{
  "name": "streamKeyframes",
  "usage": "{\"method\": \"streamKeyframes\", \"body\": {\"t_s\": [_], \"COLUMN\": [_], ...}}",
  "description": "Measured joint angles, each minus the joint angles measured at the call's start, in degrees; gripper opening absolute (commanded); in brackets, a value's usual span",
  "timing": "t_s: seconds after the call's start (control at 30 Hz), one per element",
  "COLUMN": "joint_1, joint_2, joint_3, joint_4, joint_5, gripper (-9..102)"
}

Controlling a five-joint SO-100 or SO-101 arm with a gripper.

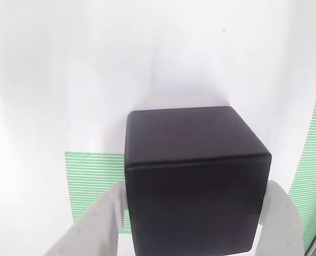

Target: Stack 3 Blocks on the chosen place.

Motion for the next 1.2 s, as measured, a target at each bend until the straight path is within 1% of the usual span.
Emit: {"method": "streamKeyframes", "body": {"t_s": [0.17, 0.47, 0.73, 1.2], "joint_1": [0.1, 3.3, 5.4, 6.0], "joint_2": [1.1, 8.8, 13.4, 13.8], "joint_3": [1.7, 12.8, 19.1, 19.3], "joint_4": [0.2, 0.1, -1.8, -2.5], "joint_5": [0.1, 0.1, -2.0, -3.2], "gripper": [23, 23, 23, 23]}}
